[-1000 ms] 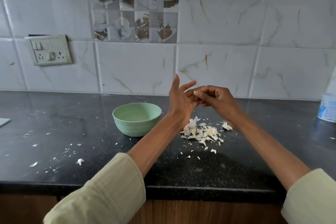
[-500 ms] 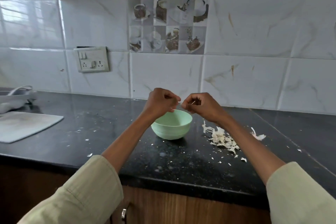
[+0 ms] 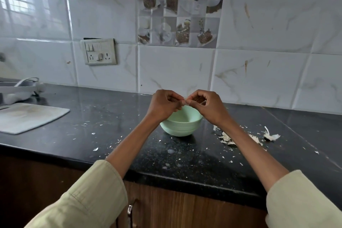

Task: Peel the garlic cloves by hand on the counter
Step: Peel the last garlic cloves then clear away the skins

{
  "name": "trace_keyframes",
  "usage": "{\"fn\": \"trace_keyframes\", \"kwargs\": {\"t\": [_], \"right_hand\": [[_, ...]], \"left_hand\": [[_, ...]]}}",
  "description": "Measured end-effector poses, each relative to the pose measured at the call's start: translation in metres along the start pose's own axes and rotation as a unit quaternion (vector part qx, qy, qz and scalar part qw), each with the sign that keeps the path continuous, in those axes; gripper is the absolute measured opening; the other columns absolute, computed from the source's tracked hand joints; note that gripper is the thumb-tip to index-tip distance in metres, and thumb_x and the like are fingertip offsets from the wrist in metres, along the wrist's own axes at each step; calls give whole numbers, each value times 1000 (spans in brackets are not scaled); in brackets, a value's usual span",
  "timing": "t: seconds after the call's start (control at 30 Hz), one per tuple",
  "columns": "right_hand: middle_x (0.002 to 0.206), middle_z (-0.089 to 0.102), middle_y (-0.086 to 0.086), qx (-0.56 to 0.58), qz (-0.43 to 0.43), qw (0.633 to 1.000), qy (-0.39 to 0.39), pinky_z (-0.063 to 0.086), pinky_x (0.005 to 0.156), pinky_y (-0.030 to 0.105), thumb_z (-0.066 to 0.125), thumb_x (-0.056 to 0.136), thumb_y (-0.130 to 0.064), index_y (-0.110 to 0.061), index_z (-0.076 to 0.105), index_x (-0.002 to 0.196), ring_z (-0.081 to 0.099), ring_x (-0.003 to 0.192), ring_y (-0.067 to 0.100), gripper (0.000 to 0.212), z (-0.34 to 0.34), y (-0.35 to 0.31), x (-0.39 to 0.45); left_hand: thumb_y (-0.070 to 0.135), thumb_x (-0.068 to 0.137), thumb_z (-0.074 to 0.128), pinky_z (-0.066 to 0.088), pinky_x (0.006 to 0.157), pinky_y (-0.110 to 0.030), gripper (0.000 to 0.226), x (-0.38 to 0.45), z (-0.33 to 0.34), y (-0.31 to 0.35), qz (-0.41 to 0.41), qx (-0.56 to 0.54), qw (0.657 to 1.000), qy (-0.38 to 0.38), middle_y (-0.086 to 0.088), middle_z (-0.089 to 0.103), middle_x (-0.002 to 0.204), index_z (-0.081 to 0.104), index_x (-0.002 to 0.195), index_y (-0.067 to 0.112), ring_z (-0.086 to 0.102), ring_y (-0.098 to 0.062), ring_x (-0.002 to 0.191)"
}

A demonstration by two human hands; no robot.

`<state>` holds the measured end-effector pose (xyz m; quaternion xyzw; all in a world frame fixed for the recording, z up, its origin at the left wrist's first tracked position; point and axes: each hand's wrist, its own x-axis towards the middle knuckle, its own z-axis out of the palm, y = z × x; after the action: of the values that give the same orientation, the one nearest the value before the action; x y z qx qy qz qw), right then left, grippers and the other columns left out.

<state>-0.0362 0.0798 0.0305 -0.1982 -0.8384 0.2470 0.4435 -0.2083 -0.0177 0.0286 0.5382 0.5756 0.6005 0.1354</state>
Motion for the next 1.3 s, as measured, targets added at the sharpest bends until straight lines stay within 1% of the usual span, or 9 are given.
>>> {"fn": "trace_keyframes", "kwargs": {"t": [0.3,0.47,0.57,0.73,0.87,1.0,1.07,1.2,1.3], "right_hand": [[81,77,-5,-11,2,1000,18,54,70,24,84,90,-29,-19,78,90,71,78,18,12,-7,2,-1],[78,75,-7,-18,-8,1000,21,51,66,18,85,89,-35,-20,76,88,65,69,5,18,-7,0,-2],[78,75,-8,-21,-17,999,27,52,66,17,83,90,-39,-20,76,87,64,68,3,22,-7,-3,-3],[79,75,-8,-35,-11,999,32,55,70,24,80,93,-26,-20,76,87,68,72,7,9,-7,-6,-3],[80,76,-5,-18,10,999,38,57,77,33,77,95,-26,-18,76,87,73,78,16,11,-8,-6,-2],[79,77,-5,-19,36,999,5,58,77,33,72,99,-27,-18,78,87,71,75,6,16,-9,-5,-2],[79,77,-4,-20,29,999,-14,58,80,38,69,102,-28,-19,79,86,70,75,9,21,-9,-5,-3],[81,72,-6,-23,14,1000,-3,50,68,22,83,91,-31,-20,71,91,59,66,4,17,-13,-6,-2],[86,68,3,-21,10,999,33,48,65,22,84,90,-26,-18,62,97,57,66,9,24,-27,-2,-4]], "left_hand": [[21,86,87,58,64,-23,12,2,5,6,19,26,999,-2,0,80,80,80,94,15,78,-19,74],[23,86,87,58,65,-22,10,1,6,12,21,25,999,4,3,80,79,80,90,18,78,-17,72],[17,87,85,60,68,-29,6,0,8,12,23,27,999,18,3,80,78,80,87,19,77,-17,69],[20,90,82,61,65,-30,6,-2,9,11,25,3,999,31,-1,79,82,78,91,16,77,-18,69],[22,91,81,62,66,-32,8,-3,9,9,34,3,999,36,-2,79,84,77,94,15,77,-18,70],[22,93,80,63,65,-33,9,-3,8,10,43,1,998,47,-2,79,87,77,95,14,77,-18,70],[20,94,79,64,68,-39,8,-3,6,12,41,5,998,45,-3,79,89,78,97,12,77,-19,71],[25,95,79,65,73,-45,12,-4,3,14,56,31,997,36,0,79,87,79,96,13,77,-20,72],[31,92,82,65,74,-45,11,-4,7,19,75,57,995,31,5,78,80,79,88,21,76,-19,71]]}}
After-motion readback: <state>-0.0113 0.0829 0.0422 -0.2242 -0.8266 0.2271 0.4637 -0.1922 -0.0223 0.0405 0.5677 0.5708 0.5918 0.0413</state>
